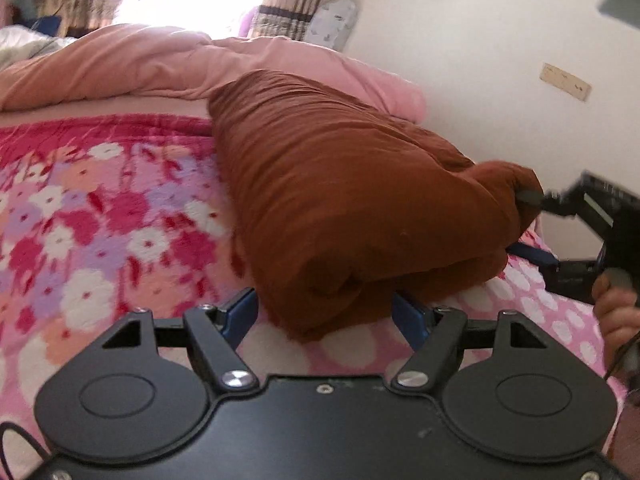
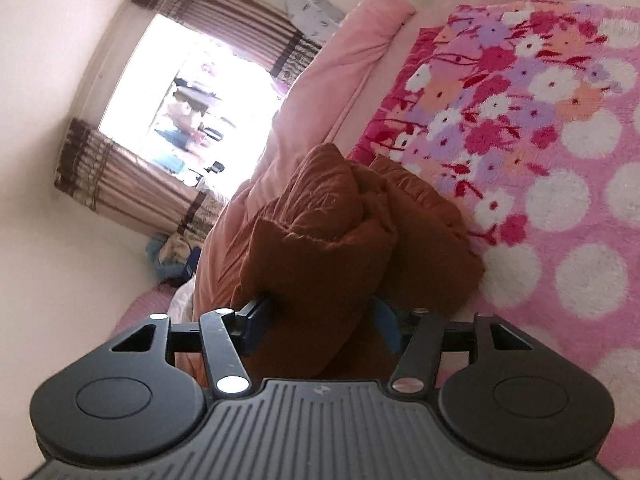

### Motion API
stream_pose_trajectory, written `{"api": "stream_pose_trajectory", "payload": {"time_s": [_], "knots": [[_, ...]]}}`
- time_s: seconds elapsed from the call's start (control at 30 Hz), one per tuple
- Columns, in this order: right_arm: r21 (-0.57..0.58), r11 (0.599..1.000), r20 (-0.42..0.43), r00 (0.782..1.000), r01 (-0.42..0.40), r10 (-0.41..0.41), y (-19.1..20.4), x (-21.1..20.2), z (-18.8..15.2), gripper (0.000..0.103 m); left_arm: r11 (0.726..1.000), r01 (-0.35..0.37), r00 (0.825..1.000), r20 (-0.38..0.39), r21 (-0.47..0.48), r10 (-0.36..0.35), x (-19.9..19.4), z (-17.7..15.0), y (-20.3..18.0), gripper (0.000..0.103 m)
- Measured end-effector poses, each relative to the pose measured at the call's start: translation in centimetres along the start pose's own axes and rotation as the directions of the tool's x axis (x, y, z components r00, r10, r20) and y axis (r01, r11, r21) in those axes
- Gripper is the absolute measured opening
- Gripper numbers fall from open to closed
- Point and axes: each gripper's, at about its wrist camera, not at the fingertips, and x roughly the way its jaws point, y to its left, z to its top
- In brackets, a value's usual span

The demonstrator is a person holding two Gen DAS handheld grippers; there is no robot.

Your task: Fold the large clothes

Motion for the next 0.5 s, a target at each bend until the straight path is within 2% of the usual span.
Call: {"api": "stream_pose_trajectory", "payload": {"time_s": [0.17,0.27,0.3,0.33,0.37,0.4,0.43,0.5], "knots": [[0.035,0.999,0.01,1.0,-0.015,0.014,0.2,0.3,0.5,0.075,0.992,-0.11,0.994,0.002,0.065,0.11,1.4,0.0,-1.1,0.069],[0.027,1.0,-0.012,1.0,0.006,-0.006,0.8,1.3,1.0,0.081,0.994,-0.109,0.994,-0.002,0.013,0.109,1.7,0.3,-0.2,0.069],[0.014,0.999,-0.02,0.999,0.034,-0.034,1.1,1.9,1.2,0.079,0.994,-0.109,0.994,-0.001,-0.008,0.109,1.7,0.4,0.1,0.068],[-0.005,0.999,-0.014,0.999,0.048,-0.048,1.3,2.4,1.3,0.073,0.993,-0.118,0.993,0.01,-0.025,0.118,1.6,0.6,0.3,0.055],[-0.039,0.998,-0.008,0.998,0.057,-0.057,1.7,2.8,1.4,0.05,0.993,-0.112,0.994,0.017,-0.035,0.112,1.3,0.8,0.4,0.041],[-0.069,0.996,-0.002,0.999,0.054,-0.054,2.3,3.0,1.6,0.034,0.992,-0.116,0.993,0.028,-0.05,0.117,1.0,0.9,0.6,0.04],[-0.104,0.994,0.012,1.0,0.016,-0.015,3.1,2.9,1.8,0.032,0.989,-0.127,0.991,0.044,-0.071,0.13,0.5,1.0,0.7,0.035],[-0.193,0.979,0.068,0.994,-0.066,0.081,5.1,1.6,1.9,0.029,0.985,-0.119,0.989,0.07,-0.127,0.128,-0.4,1.2,1.4,0.034]]}}
